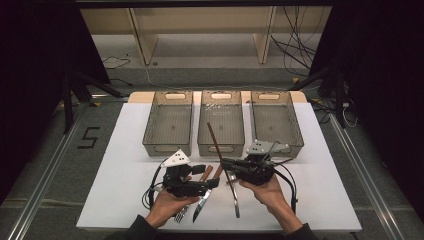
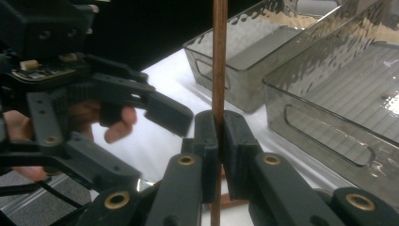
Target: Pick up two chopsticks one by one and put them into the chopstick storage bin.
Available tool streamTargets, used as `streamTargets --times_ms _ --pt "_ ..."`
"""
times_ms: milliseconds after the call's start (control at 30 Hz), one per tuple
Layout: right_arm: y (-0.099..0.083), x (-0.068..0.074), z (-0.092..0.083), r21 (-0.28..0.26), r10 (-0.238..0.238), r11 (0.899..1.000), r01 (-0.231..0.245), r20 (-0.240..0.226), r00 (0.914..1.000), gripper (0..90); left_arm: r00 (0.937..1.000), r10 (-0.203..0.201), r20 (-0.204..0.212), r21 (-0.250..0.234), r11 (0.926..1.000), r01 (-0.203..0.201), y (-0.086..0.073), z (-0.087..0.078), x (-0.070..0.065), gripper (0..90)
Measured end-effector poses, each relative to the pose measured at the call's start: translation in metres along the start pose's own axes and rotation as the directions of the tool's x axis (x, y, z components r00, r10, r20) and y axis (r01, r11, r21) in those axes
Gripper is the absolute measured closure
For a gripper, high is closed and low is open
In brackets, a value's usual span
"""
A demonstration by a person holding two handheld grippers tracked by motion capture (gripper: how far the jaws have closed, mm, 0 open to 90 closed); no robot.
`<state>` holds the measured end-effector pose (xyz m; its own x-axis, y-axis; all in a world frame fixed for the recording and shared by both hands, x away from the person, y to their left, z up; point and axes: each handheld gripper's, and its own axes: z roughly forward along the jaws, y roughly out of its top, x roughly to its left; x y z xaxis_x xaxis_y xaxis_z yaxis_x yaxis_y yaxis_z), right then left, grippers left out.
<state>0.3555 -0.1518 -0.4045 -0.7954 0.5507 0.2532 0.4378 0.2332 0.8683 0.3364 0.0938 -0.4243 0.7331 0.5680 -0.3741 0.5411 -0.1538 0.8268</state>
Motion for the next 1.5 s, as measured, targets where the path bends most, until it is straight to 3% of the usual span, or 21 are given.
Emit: streamTargets --times_ms 467,700,900,1133,1500 --pt "0.001 0.007 0.002 -0.037 -0.003 0.999 0.003 -0.019 0.9998 85.4 0.9982 -0.013 0.059 0.035 0.9993 0.011 0.002 0.018 -0.006 47.7" --pt "0.0 0.008 0.003 -0.037 -0.009 0.999 0.008 -0.024 0.9997 85.4 0.9978 -0.01 0.065 0.041 0.9991 0.007 0.003 0.025 -0.006 59.6" --pt "-0.001 0.008 0.003 -0.04 -0.008 0.999 0.007 -0.026 0.9996 85.3 0.9977 -0.029 0.062 0.041 0.9988 0.027 0.005 0.027 -0.006 65.9" --pt "-0.002 0.009 0.003 -0.044 -0.016 0.999 0.015 -0.021 0.9997 85.4 0.998 -0.02 0.06 0.045 0.9988 0.018 0.005 0.027 -0.007 74.0" --pt "-0.002 0.01 0.003 -0.054 -0.022 0.998 0.021 -0.024 0.9995 84.9 0.9955 -0.059 0.075 0.046 0.9974 0.056 0.006 0.025 -0.003 83.8"
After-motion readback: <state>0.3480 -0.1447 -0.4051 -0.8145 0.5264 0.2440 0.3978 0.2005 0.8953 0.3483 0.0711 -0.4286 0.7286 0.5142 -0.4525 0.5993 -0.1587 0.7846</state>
